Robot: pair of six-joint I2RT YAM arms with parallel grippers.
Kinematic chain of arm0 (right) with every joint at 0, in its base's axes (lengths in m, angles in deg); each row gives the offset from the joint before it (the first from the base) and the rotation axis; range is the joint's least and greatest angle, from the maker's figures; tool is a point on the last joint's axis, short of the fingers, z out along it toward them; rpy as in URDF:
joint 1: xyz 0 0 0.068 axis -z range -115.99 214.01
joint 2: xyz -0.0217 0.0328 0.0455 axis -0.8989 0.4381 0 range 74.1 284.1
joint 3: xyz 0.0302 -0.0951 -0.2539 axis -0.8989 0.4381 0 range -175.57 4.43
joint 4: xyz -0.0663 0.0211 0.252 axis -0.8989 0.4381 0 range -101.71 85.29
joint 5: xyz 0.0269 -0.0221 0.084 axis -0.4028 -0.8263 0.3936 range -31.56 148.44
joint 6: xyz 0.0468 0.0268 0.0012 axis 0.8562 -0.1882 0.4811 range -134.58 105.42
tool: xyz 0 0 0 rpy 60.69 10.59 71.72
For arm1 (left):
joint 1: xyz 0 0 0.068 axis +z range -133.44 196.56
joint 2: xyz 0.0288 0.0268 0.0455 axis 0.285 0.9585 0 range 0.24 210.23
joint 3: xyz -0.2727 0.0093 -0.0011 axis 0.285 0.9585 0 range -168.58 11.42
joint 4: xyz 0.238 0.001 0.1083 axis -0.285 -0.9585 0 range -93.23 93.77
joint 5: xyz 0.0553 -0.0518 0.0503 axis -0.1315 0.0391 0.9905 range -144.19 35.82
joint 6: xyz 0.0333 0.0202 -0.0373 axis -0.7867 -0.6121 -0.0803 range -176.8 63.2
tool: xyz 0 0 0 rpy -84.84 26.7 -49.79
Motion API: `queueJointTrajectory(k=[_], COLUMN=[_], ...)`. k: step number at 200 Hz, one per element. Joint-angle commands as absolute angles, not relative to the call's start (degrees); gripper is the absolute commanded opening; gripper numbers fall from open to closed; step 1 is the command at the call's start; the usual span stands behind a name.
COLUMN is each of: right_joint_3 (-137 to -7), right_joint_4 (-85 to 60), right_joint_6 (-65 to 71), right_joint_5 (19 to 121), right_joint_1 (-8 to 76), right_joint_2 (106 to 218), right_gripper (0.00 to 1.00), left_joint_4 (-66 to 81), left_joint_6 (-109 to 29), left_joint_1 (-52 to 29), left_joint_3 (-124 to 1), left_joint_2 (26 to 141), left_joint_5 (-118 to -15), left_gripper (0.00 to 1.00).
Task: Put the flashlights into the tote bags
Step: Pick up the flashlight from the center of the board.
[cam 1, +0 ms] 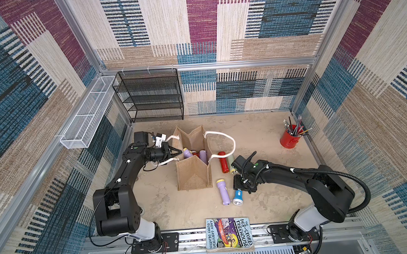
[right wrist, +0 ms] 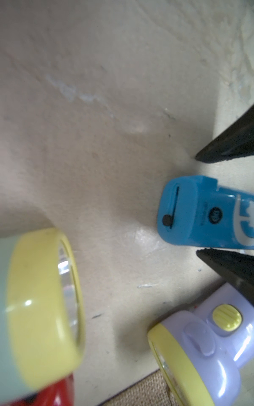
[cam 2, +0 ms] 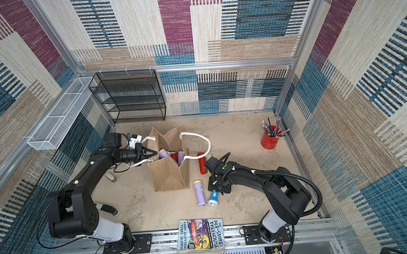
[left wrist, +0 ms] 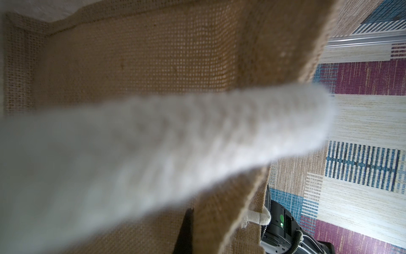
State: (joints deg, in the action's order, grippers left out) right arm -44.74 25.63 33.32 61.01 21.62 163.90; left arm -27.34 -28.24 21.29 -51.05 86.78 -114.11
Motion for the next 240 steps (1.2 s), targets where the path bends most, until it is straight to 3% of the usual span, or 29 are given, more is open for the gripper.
queueJointTrajectory(k=[1,64,116,240], right_joint_3=[-44.4,-41.4,-41.3,-51.6], right_joint_4=[24.5,22.9,23.1,35.3], right_joint_6=[32.5,34.6,34.1,26.5], right_joint_5=[61.1,63.2,61.7,51.6], right_joint_1=[21.5,21.4,21.3,21.6], right_joint_2=[164.9,162.8,163.1,159.1], right_gripper=[0.63,0.55,0.41,0.36], left_joint_4=[-28.0,-28.0,-28.0,-28.2], left_joint_6=[-27.8,-27.9,-27.9,-27.9], left_joint_1=[21.3,21.3,21.3,21.3], left_joint_3=[-51.2,-51.2,-51.2,-51.3], left_joint_2=[87.0,87.0,86.8,86.7], left_joint_5=[-113.8,-113.9,-114.0,-113.8], left_gripper=[0.04,0.04,0.04,0.04])
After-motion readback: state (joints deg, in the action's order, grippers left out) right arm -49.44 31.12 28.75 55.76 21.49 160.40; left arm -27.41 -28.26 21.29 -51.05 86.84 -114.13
